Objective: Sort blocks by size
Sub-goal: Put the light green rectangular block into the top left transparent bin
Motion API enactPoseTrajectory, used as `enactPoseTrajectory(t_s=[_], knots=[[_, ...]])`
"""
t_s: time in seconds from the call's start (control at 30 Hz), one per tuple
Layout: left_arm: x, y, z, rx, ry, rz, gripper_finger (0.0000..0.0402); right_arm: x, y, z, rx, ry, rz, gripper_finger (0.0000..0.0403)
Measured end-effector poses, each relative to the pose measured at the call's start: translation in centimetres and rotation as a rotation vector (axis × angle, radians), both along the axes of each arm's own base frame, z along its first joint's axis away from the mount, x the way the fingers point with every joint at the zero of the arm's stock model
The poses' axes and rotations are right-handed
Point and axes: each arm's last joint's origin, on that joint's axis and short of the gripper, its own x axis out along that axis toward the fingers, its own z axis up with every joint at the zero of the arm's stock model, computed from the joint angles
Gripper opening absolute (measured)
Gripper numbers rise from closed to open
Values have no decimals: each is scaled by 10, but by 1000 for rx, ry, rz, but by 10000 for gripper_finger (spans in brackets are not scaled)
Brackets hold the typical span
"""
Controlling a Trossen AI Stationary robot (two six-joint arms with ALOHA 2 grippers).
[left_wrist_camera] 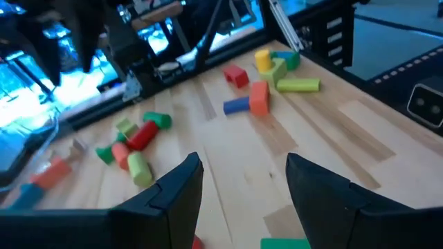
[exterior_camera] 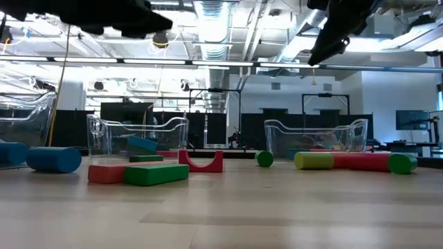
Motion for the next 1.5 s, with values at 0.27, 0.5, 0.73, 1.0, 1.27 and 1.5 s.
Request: enactPoseTrajectory(t_s=[0.27, 0.5, 0.73, 1.0, 1.27, 1.5], knots=[[-5, 3, 8, 0, -17, -2, 202, -5, 23, -2, 67, 24, 30, 244], [-6, 3, 5, 3, 7, -1, 202, -16, 48, -6, 150, 87, 38, 244], [-6, 3, 5, 4, 6, -1, 202, -21, 77, -10, 232, 104, 60, 244], [-6, 3, 5, 3, 6, -2, 202, -7, 113, -41, 243, 214, 68, 244], [-6, 3, 6, 0, 5, -2, 202, -4, 125, -67, 210, 341, -12, 244], [-6, 3, 5, -1, 6, -2, 202, -23, 110, -75, 66, 520, -201, 244]])
